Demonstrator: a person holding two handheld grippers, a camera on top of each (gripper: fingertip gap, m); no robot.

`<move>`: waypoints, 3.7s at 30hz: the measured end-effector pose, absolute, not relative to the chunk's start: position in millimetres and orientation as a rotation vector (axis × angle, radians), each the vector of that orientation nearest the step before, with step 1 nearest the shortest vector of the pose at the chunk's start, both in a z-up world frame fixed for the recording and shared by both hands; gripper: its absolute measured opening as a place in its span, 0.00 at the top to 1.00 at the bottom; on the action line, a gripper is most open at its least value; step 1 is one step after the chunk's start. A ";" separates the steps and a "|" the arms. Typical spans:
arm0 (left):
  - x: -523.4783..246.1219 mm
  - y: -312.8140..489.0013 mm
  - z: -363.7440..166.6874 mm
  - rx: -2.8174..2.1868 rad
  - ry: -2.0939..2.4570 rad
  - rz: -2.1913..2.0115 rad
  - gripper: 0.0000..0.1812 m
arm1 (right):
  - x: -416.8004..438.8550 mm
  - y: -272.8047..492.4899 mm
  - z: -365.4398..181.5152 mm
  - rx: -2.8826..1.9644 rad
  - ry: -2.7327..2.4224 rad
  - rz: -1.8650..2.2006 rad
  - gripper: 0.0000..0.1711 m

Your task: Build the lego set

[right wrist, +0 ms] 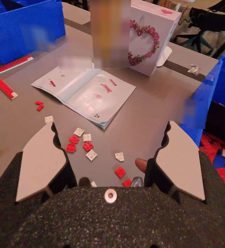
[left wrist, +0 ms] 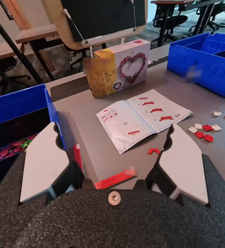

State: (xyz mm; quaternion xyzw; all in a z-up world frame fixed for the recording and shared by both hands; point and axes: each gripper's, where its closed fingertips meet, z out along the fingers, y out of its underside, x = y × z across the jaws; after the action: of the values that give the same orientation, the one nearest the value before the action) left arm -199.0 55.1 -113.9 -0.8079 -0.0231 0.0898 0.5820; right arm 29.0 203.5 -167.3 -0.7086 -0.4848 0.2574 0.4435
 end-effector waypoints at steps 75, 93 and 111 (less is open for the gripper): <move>-116.9 95.2 -148.4 -1.725 0.154 -0.095 0.36 | -28.9 186.6 -202.9 -1.682 -1.187 0.317 0.37; -186.4 82.6 -106.0 -1.563 -0.250 0.426 0.23 | -15.8 204.9 -138.2 -1.515 -0.737 0.520 0.17; -209.4 78.0 -127.1 -1.704 -0.330 0.538 0.24 | -16.3 217.8 -136.2 -1.564 -0.632 0.441 0.23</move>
State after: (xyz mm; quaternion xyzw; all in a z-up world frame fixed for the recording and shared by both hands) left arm -209.4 78.0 -127.1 -0.7396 -0.1434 0.2335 0.6148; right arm -16.3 217.8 -136.2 -0.6866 -0.2774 0.1938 0.6435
